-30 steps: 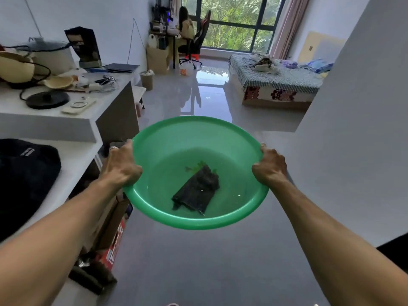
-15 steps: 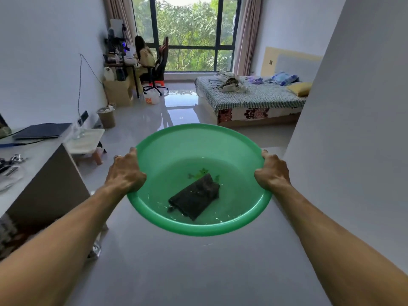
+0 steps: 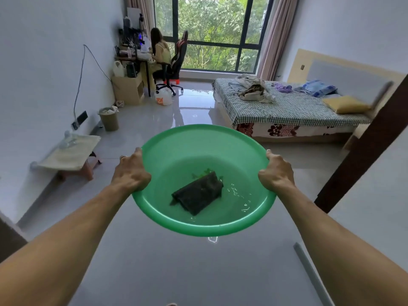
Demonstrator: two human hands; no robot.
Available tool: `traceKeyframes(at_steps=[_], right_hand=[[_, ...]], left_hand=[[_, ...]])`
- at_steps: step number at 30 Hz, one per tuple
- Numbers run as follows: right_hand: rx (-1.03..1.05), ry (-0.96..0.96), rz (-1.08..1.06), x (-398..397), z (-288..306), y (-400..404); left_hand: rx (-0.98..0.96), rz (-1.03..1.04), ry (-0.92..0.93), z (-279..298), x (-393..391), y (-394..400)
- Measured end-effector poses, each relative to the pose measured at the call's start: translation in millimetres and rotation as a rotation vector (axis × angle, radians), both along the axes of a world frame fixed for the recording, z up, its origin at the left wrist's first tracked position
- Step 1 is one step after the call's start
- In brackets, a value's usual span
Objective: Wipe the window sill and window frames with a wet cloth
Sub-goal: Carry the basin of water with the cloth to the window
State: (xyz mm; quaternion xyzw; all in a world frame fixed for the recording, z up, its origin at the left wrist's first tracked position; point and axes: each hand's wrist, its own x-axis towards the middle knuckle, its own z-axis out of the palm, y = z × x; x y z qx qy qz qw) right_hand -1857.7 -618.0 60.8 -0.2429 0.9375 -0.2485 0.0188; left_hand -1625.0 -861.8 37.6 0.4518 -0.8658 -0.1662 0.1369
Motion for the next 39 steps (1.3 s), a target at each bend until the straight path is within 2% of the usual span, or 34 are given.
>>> traceKeyframes(at_steps=[14,25,32,34,39], right_hand=[[-0.007,-0.006,0.012,-372,-7,-367],[0.031,0.03,0.088,-702,0,-669],[0.009,-0.021,0.079,-871,-9,-834],[-0.011,-0.018,0.054,-934,-12,-897],[-0.003,-0.021,0.047,-1061,1,-1023]], left_hand=[[-0.01,-0.022,-0.02,11,-372,-373],[-0.027,0.071,0.038,10,-674,-652],[-0.021,0.018,0.059,3,-854,-828],[-0.03,0.008,0.07,3,-919,-898],[-0.013,-0.002,0.059,14,-1047,-1027]])
